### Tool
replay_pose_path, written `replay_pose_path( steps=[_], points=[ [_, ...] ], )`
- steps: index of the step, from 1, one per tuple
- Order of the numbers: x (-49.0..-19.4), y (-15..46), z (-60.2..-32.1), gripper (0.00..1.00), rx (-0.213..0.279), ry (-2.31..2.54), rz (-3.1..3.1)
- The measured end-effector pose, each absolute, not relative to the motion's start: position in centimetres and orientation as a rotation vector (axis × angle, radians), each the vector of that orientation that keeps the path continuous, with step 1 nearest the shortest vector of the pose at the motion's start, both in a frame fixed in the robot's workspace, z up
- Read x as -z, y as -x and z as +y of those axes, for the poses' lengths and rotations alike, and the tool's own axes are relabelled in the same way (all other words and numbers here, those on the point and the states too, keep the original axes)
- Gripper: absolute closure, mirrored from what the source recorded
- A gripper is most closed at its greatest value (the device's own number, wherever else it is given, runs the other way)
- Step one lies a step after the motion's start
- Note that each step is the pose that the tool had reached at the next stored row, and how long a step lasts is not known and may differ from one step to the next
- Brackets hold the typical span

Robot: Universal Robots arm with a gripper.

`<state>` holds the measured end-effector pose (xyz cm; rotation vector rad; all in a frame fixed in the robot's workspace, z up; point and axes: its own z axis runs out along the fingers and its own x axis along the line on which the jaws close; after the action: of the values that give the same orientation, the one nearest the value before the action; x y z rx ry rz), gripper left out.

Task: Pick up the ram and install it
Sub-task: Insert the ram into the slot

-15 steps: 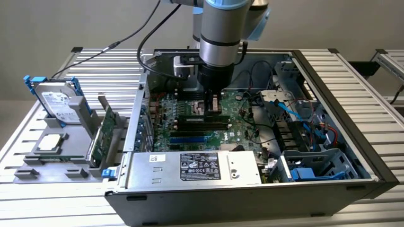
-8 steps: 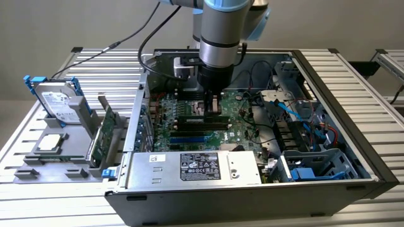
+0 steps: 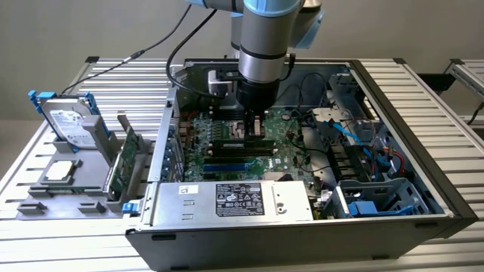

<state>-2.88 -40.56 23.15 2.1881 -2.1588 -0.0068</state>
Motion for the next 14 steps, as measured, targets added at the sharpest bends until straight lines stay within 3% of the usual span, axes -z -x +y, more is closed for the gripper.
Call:
replay_pose_path(
  steps=[14],
  points=[
    [-22.95,2.94,-40.5,0.86,0.0,-2.198,-2.149]
  ],
)
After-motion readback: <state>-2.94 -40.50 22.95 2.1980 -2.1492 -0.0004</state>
